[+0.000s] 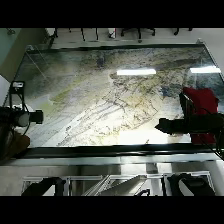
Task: Fold the shirts.
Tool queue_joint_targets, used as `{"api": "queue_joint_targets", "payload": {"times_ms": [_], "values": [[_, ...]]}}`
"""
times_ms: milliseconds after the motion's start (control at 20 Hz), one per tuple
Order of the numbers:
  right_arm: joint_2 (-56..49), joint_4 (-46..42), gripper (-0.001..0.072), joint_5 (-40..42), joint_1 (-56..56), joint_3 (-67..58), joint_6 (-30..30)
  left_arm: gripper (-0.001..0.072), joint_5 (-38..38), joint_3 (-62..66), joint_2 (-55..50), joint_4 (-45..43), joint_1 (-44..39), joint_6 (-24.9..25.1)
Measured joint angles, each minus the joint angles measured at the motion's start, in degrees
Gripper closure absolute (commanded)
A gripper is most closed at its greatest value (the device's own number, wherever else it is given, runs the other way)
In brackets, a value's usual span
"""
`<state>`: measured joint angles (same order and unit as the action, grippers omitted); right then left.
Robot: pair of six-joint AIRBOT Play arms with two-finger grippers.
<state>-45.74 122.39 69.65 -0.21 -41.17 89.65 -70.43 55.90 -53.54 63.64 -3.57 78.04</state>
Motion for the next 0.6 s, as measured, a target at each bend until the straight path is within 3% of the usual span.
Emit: {"api": "queue_joint_targets", "payload": {"times_ms": [250, 450, 500, 550, 600], "values": [[0.00, 0.00, 0.0690, 0.00, 0.00, 0.00, 0.00, 0.0008, 9.03, 0.50, -14.32, -3.87, 16.37, -0.33], [0.00, -0.02, 0.0690, -0.20, 0.00, 0.00, 0.00, 0.0011, 16.74, 1.07, -25.44, -4.70, 24.17, -0.48], [0.00, -0.02, 0.0690, -0.37, 0.00, 0.00, 0.00, 0.0178, 17.86, 1.88, -28.09, -4.76, 25.44, -0.50], [0.00, -0.02, 0.0690, -0.37, 0.00, 0.00, 0.00, 0.0528, 18.14, 3.15, -30.62, -4.92, 26.43, -0.55], [0.00, -0.04, 0.0690, -0.48, 0.00, 0.00, 0.00, 0.0693, 17.86, 4.66, -32.74, -4.92, 27.04, -0.74]]}}
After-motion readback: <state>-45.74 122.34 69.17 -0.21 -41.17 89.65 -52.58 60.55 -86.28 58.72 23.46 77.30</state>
